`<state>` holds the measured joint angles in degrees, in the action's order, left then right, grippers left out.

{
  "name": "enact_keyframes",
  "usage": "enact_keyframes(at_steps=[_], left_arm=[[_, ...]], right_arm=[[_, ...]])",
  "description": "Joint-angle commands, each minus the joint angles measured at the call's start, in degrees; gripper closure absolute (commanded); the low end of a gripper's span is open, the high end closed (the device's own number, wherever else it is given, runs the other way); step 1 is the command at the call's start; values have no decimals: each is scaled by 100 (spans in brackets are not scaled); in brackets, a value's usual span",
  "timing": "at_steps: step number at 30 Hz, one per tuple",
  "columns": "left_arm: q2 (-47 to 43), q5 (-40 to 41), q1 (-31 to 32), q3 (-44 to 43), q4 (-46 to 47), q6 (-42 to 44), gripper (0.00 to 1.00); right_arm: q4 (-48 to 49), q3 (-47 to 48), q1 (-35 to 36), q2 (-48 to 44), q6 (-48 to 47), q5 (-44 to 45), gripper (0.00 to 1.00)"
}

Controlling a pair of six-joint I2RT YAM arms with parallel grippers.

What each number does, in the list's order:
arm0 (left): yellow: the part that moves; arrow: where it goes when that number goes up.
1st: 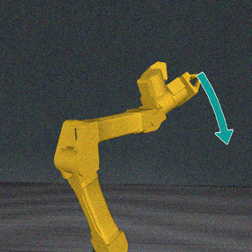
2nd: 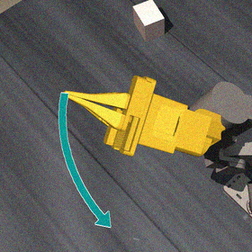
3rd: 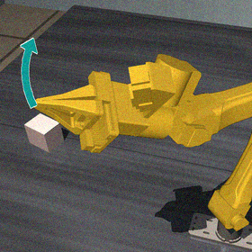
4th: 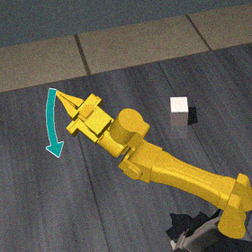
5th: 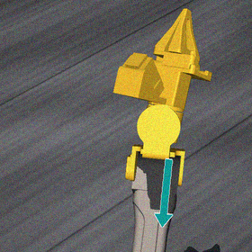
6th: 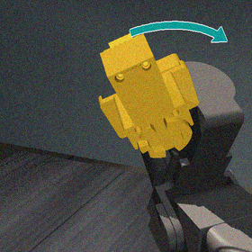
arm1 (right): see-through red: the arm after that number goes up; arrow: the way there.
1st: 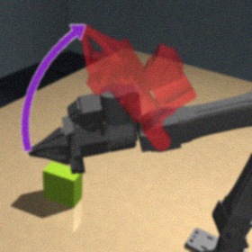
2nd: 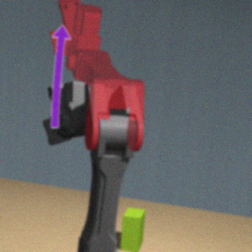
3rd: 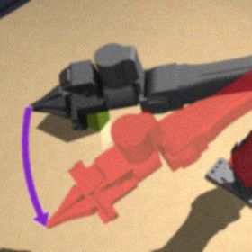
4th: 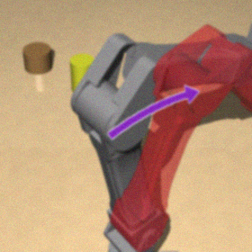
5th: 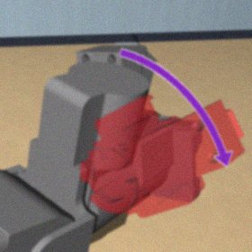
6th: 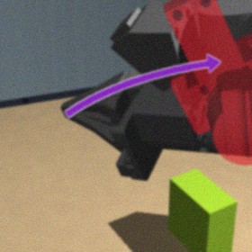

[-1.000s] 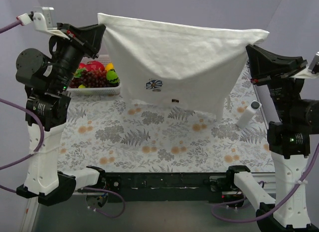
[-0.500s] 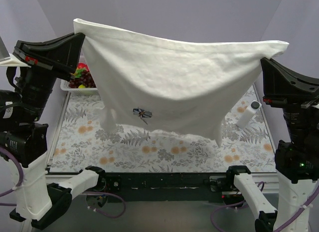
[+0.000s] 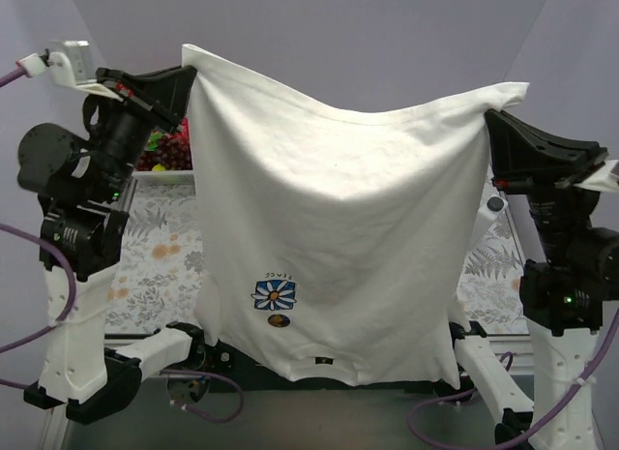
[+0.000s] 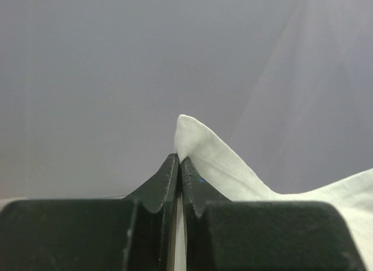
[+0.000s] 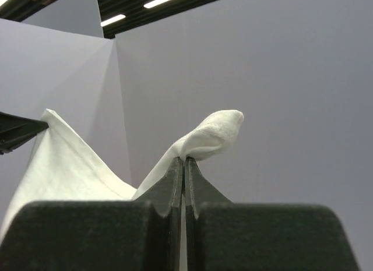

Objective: Pin the brooch onto the clothing

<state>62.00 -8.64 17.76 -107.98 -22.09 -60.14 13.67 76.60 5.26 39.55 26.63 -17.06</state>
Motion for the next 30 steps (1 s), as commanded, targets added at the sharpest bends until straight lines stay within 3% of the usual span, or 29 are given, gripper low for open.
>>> enact_keyframes(at_steps=[1,8,12,22,30], left_arm=[[453,994,-18,663,-104,240,100],[813,1462,-35,2744,942,134,100],[1331,1576,-123,3265,1556,108,100],[2623,1603,-457,3645,2718,81,100],[3502,1559,-703,3337,3096,-24,100]], right_arm=[[188,-759,-16,439,79,124,99],[759,-2052,-7,1010,-70,299,99],[1197,-2412,-16,1520,-211,352,99],[2806,-2887,-33,3416,-501,1,99],[2896,-1878,-95,5235,-572,-438,99]])
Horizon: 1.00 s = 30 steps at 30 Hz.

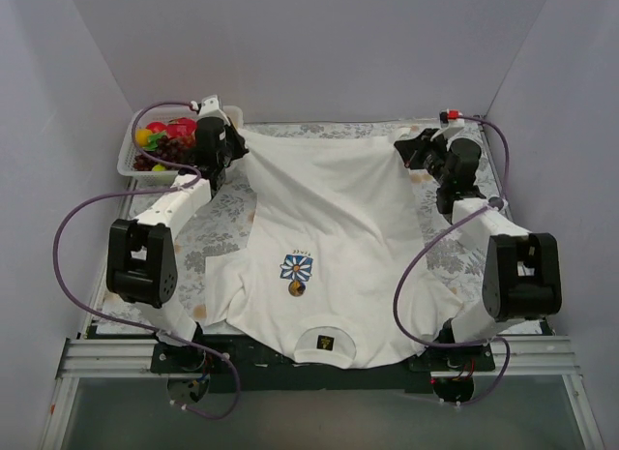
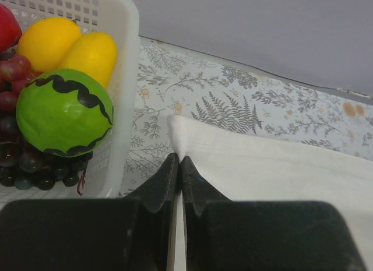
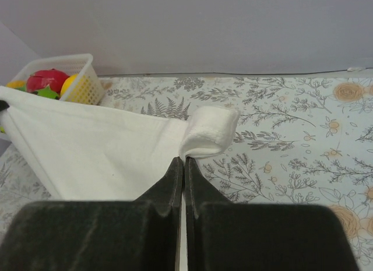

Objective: Pin the brooch onto the clothing

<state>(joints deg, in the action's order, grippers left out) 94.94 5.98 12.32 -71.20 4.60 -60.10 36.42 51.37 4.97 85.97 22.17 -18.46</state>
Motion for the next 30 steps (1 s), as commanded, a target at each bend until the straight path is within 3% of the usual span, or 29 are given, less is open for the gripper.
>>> enact_keyframes(at_steps=[1,13,22,29,30], left_arm=[[410,105,-185,-429,445,-20,100],[2133,-62,-344,-2230,182,376,100],[3311,-62,-379,-3601,-284,639,100],[3725,-27,-432,-3998,-390,648,99],[3751,-26,-449,-4033,-390,648,94]], right_arm=[[629,898,-75,753,-117,-316,99],[638,2350,-304,2520,226,-598,99],[14,3563,-339,3531,208,-615,99],[-503,4257,-365,4119,217,-448,99],[-618,4371,-365,4190,217,-448,99]])
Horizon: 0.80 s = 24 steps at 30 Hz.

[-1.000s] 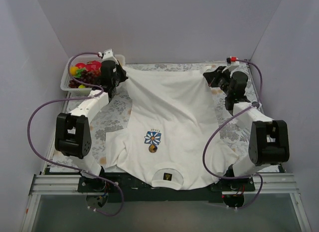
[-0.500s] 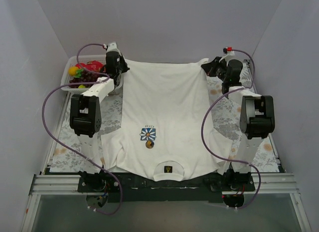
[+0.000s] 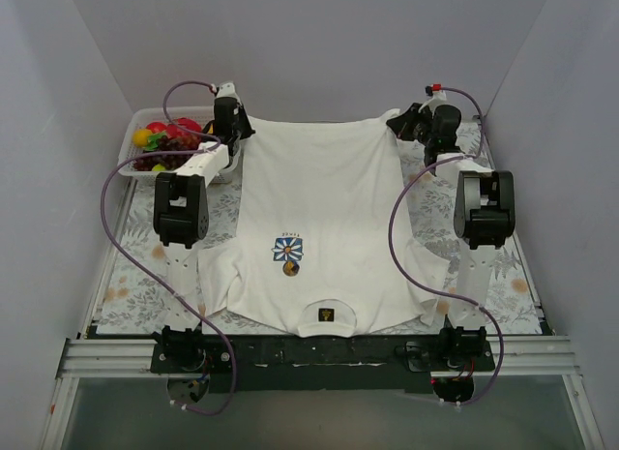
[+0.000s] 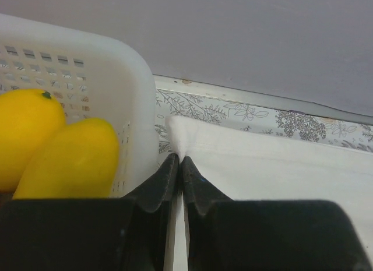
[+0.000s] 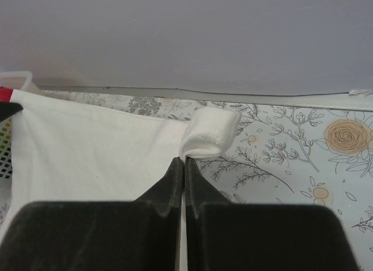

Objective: Pin the brooch onto the clothing

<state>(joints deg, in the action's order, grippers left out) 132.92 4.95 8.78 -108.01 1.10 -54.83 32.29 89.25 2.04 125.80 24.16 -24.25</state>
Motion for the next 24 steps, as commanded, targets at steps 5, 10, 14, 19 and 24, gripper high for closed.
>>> enact_keyframes(at_steps=[5,10,14,19,24], left_arm=[[146,-134,-104,-878,-338,69,31],[15,-854,-148,-924,-348,-133,2],[-301,-1048,-148,-652,-173,-160,2],[-845,-1251,-148,-397,-154,-291,2],[-1584,-1505,-148,-20,-154,-485,2]], right_arm=[[-260,849,-90,245,-51,88,60],[172,286,-90,-257,-96,351,11],[84,154,-90,-608,-184,307,10],[-161,75,-90,-942,-96,158,9],[-557,-215,-64,-1566,-26,44,8]])
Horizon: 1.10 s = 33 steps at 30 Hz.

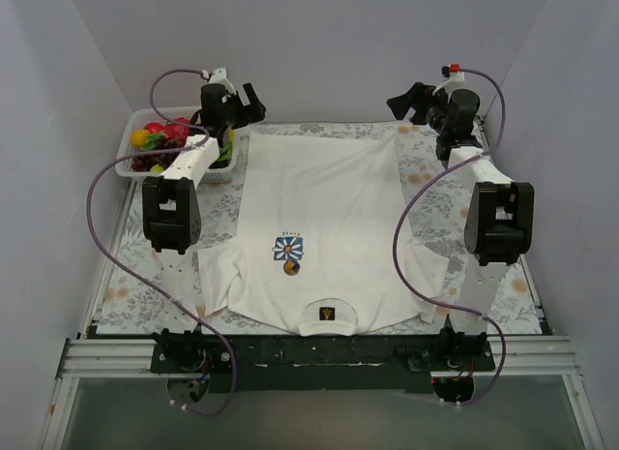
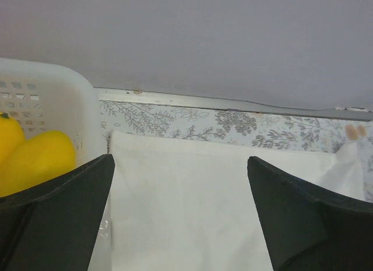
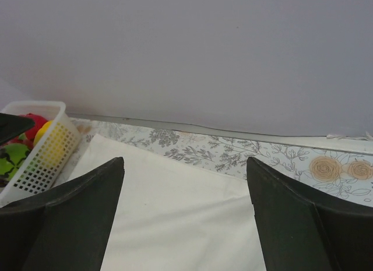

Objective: Pin the brooch onto the clothing

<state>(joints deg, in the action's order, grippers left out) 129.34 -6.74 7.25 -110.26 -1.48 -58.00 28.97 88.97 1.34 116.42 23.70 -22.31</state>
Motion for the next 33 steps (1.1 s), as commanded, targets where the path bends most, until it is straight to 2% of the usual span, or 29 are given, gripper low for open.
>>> enact_keyframes(at_steps=[1,5,11,15,18,23,26,27,30,31,33], left_arm=[[-1540,-397,5,302,112,-316,2],[-2471,-582,23,1231,112,-651,2],[-3932,-635,31,2771,245,-1064,2],[-5143,-328,49,3895,-308,-1012,2],[-5716,-222,49,4476,-643,-986,2],[-6798,-64,40,5978,-968,-1152,3],[-7175,-20,40,6733,-1082,-1485,11],[-7247,-90,40,6885,-1074,-1521,18],[-7388,-117,49,7412,-1118,-1688,30],[-7423,-134,40,7474,-1223,-1767,47],[-7467,-108,49,7562,-1355,-1855,63]], right_arm=[[-269,-361,32,-856,64,-177,8],[-594,-1012,103,-1549,82,-99,7],[-1700,-1837,340,-2658,-278,243,7],[-2176,-2548,498,-3396,-331,464,7],[-2387,-3207,560,-3889,-314,438,7],[-2772,-4053,586,-4513,-419,429,7],[-2888,-4536,586,-4760,-542,577,7],[-3080,-4633,586,-4812,-568,613,7],[-3099,-5046,586,-5067,-683,561,7],[-3099,-5134,586,-5207,-657,630,7],[-3091,-5354,595,-5348,-534,780,7]])
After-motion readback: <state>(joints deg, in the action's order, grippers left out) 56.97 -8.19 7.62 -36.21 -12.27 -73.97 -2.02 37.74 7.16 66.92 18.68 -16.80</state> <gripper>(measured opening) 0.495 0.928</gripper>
